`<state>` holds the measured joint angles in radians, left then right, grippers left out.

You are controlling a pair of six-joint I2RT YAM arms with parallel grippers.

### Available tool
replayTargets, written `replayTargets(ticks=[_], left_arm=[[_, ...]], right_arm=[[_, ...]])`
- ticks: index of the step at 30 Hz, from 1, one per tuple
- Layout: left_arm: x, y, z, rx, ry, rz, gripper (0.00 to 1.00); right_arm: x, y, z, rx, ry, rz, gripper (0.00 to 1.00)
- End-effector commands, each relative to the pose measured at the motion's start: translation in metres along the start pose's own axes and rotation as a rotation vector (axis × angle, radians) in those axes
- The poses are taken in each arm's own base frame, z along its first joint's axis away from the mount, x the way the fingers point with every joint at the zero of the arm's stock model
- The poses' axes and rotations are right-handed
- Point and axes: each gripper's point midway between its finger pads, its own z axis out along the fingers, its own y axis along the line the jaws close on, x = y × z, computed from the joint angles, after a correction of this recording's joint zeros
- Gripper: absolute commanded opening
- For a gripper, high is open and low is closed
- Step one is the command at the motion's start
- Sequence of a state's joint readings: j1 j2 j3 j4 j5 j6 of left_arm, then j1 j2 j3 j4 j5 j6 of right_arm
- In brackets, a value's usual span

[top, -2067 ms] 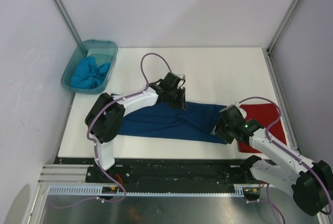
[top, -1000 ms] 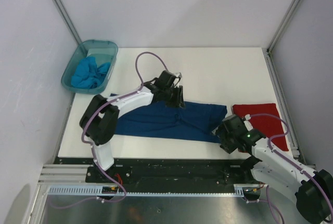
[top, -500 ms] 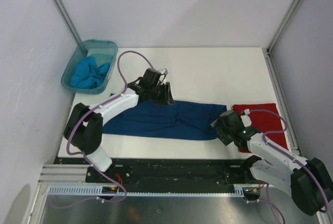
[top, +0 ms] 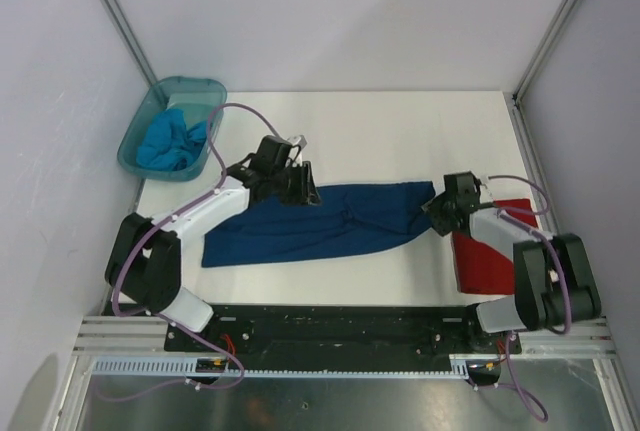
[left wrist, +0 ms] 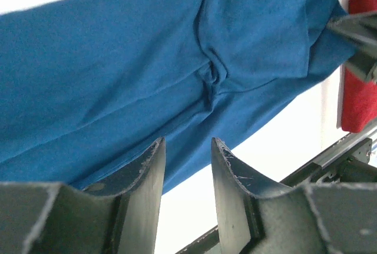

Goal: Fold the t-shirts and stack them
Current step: Rotate the tshirt 75 degrees

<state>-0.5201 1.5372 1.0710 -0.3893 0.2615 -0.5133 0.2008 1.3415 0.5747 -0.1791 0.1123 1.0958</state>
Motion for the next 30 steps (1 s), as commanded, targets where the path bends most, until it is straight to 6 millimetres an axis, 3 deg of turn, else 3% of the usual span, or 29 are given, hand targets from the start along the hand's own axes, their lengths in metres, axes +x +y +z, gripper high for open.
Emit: replayTargets(ticks=[1, 8, 20, 24, 27, 30], left_arm=[[0.003, 0.002, -0.014, 0.015, -0.004, 0.028, 0.41], [0.014, 0.007, -0.014, 0.013, 0.023, 0.028, 0.41], [0.018, 0.017, -0.015, 0.005, 0.048, 0.008, 0.41], [0.019, 0.023, -0.019, -0.006, 0.049, -0.002, 0.42], [0.02, 0.025, -0.02, -0.005, 0.049, -0.007, 0.42], [0.02, 0.024, -0.02, 0.0, 0.051, -0.008, 0.42]], right_arm=[[-0.023, 0.013, 0.028, 0.02, 0.021, -0.085, 0.46], [-0.061, 0.059, 0.078, 0.042, 0.058, -0.119, 0.42], [-0.106, 0.153, 0.154, 0.013, 0.137, -0.215, 0.23], [-0.133, 0.157, 0.144, 0.044, 0.082, -0.241, 0.32], [-0.151, 0.155, 0.111, 0.044, 0.032, -0.257, 0.4], [-0.143, 0.149, 0.078, 0.053, 0.021, -0.301, 0.41]])
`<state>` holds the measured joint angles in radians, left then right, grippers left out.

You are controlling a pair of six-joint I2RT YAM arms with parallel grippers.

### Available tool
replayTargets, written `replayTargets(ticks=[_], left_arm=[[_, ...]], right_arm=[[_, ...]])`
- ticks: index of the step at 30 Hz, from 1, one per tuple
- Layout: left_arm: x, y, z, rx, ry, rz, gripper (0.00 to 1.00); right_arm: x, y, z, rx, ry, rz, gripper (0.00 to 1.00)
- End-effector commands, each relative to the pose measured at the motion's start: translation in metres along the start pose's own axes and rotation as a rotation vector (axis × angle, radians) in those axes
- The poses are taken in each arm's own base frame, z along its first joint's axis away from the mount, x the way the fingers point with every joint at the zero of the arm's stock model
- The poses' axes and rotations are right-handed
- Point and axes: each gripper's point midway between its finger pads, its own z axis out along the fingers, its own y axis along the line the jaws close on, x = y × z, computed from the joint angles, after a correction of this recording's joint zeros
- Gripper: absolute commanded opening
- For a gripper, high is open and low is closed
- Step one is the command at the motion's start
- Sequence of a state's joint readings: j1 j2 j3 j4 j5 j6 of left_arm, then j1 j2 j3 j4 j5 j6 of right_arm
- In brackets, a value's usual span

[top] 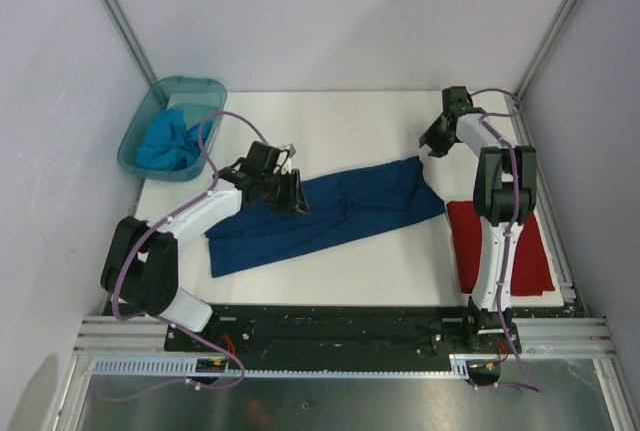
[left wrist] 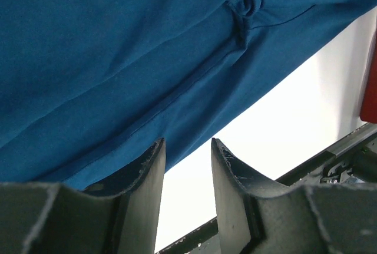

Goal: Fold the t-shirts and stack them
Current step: Rotate the tshirt 75 degrees

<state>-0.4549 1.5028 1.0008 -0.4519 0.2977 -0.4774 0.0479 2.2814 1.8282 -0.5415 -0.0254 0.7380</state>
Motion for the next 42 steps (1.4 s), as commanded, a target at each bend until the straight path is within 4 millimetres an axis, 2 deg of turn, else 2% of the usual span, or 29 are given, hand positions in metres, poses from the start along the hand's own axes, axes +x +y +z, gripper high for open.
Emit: replayTargets(ticks=[1, 6, 9, 13, 15, 26, 30, 36, 39, 42], left_arm=[[-0.002, -0.008, -0.012, 0.043, -0.019, 0.035, 0.42], [-0.003, -0.01, -0.015, 0.049, -0.028, 0.042, 0.42], [-0.003, -0.011, -0.016, 0.058, -0.025, 0.044, 0.42], [-0.005, -0.014, -0.016, 0.067, -0.028, 0.046, 0.42], [-0.005, -0.014, -0.018, 0.068, -0.031, 0.05, 0.42], [-0.007, -0.013, -0.019, 0.06, -0.044, 0.053, 0.42], [-0.008, -0.013, -0.019, 0.06, -0.046, 0.055, 0.42], [-0.012, -0.015, -0.021, 0.061, -0.056, 0.051, 0.42], [-0.013, -0.014, -0.019, 0.057, -0.054, 0.049, 0.42], [-0.011, -0.012, -0.017, 0.053, -0.046, 0.047, 0.42]], right_arm=[[0.002, -0.011, -0.071, 0.051, -0.044, -0.085, 0.41], [0.068, -0.033, -0.111, 0.091, 0.015, -0.102, 0.42], [0.113, -0.043, -0.126, 0.114, 0.058, -0.117, 0.47], [0.159, -0.041, -0.129, 0.159, 0.097, -0.138, 0.48], [0.169, -0.04, -0.126, 0.178, 0.098, -0.139, 0.47], [0.183, -0.058, -0.086, 0.268, 0.115, -0.101, 0.47], [0.178, -0.061, -0.07, 0.266, 0.121, -0.076, 0.46], [0.15, -0.061, -0.045, 0.248, 0.093, -0.096, 0.46], [0.131, -0.051, -0.028, 0.255, 0.08, -0.156, 0.46], [0.104, -0.037, -0.008, 0.294, 0.065, -0.22, 0.45]])
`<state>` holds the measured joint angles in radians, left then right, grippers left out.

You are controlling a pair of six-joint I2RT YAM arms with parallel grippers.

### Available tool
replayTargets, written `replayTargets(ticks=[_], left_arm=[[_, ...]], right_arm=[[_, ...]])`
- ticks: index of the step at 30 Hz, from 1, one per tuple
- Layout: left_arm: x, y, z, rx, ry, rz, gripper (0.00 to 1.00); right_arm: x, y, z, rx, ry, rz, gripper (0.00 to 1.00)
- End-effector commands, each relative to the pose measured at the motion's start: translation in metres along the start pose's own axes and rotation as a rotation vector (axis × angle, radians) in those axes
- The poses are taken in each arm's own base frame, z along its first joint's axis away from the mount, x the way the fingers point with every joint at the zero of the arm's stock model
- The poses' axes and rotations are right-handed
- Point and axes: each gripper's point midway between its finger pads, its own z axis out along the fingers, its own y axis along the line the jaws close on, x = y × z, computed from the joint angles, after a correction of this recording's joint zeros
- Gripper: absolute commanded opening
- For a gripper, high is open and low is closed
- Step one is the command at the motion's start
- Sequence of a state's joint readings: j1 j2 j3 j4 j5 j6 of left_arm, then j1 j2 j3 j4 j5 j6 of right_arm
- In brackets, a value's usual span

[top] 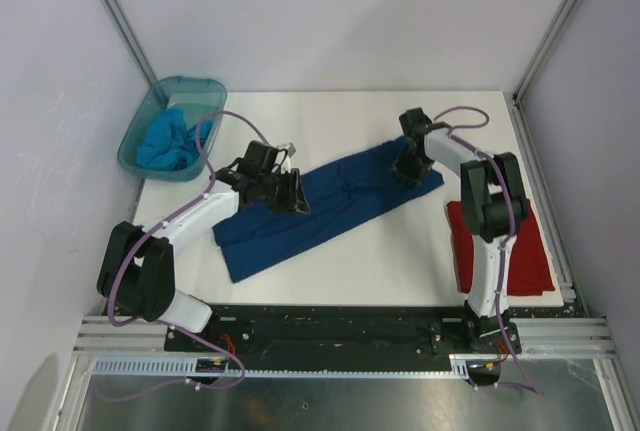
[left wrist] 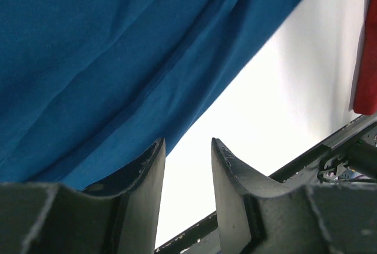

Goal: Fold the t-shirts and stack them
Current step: Rotate the tshirt 75 degrees

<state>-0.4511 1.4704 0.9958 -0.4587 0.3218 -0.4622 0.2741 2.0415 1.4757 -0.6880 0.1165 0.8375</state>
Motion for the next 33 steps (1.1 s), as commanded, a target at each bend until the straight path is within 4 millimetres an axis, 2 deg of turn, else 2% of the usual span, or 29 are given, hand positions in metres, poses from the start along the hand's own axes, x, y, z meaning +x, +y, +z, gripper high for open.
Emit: replayTargets(ticks=[1, 4, 9, 14, 17, 22, 26, 33], left_arm=[[-0.01, -0.006, -0.008, 0.022, -0.035, 0.028, 0.42], [-0.007, -0.004, -0.006, 0.016, -0.026, 0.024, 0.43], [0.008, 0.003, 0.0, 0.014, 0.017, 0.016, 0.43], [0.029, 0.013, 0.005, 0.003, 0.069, 0.022, 0.43], [0.048, 0.016, 0.009, 0.006, 0.115, 0.044, 0.43], [0.069, 0.017, 0.014, -0.017, 0.159, 0.069, 0.44], [0.061, 0.023, 0.019, -0.075, 0.132, 0.08, 0.44], [0.046, 0.033, 0.032, -0.147, 0.122, 0.122, 0.44]], right_arm=[[-0.051, 0.005, 0.048, 0.098, -0.084, -0.105, 0.46], [-0.087, 0.022, 0.057, 0.103, -0.115, -0.152, 0.46], [-0.142, 0.037, 0.076, 0.095, -0.164, -0.208, 0.46], [-0.175, 0.036, 0.087, 0.068, -0.246, -0.245, 0.51], [-0.185, 0.038, 0.087, 0.014, -0.254, -0.238, 0.52], [-0.193, 0.052, 0.072, -0.051, -0.277, -0.251, 0.54], [-0.192, 0.059, 0.065, -0.077, -0.281, -0.259, 0.54], [-0.181, 0.058, 0.072, -0.076, -0.247, -0.272, 0.54]])
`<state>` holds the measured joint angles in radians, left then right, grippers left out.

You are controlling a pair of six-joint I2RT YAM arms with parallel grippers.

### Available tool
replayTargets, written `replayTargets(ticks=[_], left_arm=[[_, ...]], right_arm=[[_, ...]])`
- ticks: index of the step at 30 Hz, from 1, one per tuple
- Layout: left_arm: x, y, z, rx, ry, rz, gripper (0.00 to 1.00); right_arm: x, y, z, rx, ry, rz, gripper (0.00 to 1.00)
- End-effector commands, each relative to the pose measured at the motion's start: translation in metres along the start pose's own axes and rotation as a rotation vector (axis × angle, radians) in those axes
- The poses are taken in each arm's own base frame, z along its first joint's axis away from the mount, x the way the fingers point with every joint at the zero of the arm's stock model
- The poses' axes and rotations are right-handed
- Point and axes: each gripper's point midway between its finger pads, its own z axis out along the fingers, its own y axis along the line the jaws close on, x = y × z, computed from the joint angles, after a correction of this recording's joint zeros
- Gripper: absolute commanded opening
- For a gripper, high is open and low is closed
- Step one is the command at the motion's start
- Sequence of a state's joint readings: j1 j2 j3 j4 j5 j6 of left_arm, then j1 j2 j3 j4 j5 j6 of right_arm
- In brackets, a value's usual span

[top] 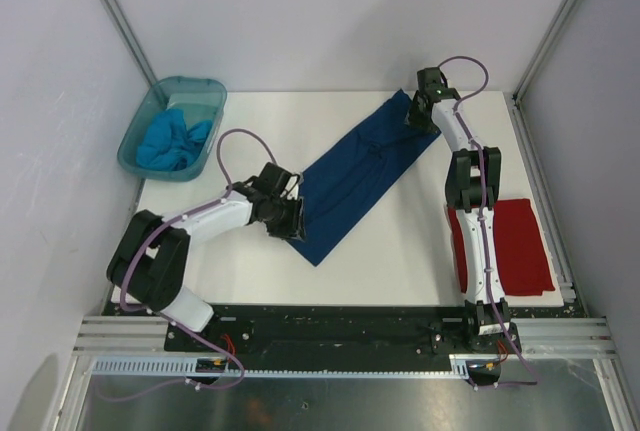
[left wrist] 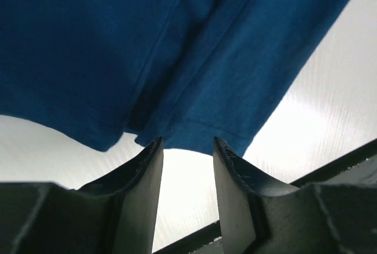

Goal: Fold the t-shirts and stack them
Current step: Rotate the tshirt 75 degrees

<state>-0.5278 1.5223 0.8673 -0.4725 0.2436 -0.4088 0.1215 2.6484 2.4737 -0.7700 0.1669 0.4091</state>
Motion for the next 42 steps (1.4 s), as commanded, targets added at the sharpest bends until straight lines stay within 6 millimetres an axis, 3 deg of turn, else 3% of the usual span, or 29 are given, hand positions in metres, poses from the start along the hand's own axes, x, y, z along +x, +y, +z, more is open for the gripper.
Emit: replayTargets(ticks=[1, 8, 22, 38, 42], left_arm=[[-0.027, 0.0, 0.004, -0.037, -0.052, 0.055, 0.44], [-0.043, 0.003, 0.009, -0.09, -0.074, 0.07, 0.44], [-0.03, 0.007, 0.017, -0.102, -0.019, 0.068, 0.4], [-0.034, -0.002, 0.005, -0.078, -0.037, 0.056, 0.02], [-0.034, 0.001, 0.003, -0.098, -0.047, 0.051, 0.0]], right_arm=[[0.019, -0.003, 0.008, -0.003, 0.056, -0.023, 0.54], [0.02, 0.0, 0.008, -0.023, 0.061, -0.011, 0.53], [0.02, -0.003, 0.011, -0.036, 0.073, 0.01, 0.54], [0.017, -0.009, 0.011, -0.035, 0.073, 0.02, 0.54], [0.017, -0.011, 0.012, -0.035, 0.075, 0.024, 0.54]])
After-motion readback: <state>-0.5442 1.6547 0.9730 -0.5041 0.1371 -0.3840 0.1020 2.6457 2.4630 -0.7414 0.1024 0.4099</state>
